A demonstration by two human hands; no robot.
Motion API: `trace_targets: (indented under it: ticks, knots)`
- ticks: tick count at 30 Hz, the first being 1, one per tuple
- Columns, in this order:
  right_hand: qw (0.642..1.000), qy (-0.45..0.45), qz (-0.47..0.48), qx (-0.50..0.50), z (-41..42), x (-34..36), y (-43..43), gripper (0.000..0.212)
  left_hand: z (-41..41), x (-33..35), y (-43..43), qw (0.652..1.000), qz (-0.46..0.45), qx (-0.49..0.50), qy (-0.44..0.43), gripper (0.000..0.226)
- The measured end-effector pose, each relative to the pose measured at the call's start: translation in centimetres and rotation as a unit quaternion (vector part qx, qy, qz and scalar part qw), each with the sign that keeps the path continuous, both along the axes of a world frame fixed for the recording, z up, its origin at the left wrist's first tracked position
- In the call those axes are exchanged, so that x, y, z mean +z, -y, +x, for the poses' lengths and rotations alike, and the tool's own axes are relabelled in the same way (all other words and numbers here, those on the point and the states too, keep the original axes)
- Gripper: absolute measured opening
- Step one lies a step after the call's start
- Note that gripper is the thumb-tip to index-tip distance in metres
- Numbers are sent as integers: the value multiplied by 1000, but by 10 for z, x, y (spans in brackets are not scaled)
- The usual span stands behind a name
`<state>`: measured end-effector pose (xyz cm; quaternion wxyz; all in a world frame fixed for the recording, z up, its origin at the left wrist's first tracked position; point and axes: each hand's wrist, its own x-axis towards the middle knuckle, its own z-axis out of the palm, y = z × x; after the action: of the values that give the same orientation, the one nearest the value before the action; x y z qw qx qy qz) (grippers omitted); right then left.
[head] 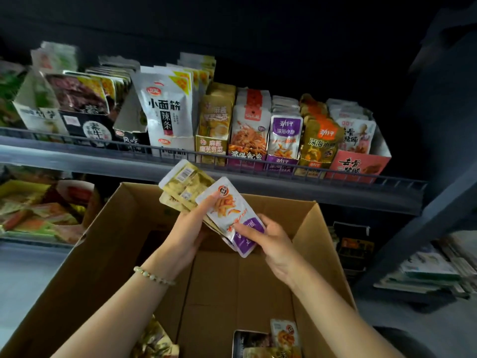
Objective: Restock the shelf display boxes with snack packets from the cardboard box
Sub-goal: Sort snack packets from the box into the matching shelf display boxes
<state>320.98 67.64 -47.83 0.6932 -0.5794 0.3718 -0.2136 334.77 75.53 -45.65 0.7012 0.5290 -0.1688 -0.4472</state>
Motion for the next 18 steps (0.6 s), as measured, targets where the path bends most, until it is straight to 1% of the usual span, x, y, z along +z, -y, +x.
trace_targets:
  ticks: [2, 4, 6, 7, 9, 12, 13, 16, 17, 18]
  knots:
    - [998, 38, 41, -4, -2, -3, 1, 50, 1, -2, 2, 999, 20, -12, -37, 22]
    - [995, 68, 69, -8, -4, -4, 2, 40, 2, -3, 3, 995, 28, -27, -91, 25]
    - [994, 77, 75, -7, -5, -5, 3, 38, 1, -3, 3, 987, 28, -48, -153, 30]
    - [995, 74, 72, -7, -5, -6, 2, 39, 1, -4, 3, 984, 28, -53, -169, 32]
    - [995, 64, 71, -20, -3, -8, 1, 45, 1, -5, 3, 984, 25, -49, -167, 35]
    - [995, 58, 66, -41, -1, -10, 1, 51, -2, -5, 4, 987, 4, -41, -154, 32]
    - [996, 53, 56, -48, -1, -11, 0, 49, -3, -4, 4, 989, 2, -36, -146, 29]
    - [997, 13, -11, -76, 0, -12, -2, 33, -6, -5, 2, 993, 17, -23, -118, 19]
    - [996, 11, -19, -86, -1, -12, -3, 33, -5, -6, 1, 993, 23, -27, -116, 18]
    - [995, 17, -17, -92, -2, -12, -2, 38, -5, -6, 0, 992, 30, -34, -115, 17]
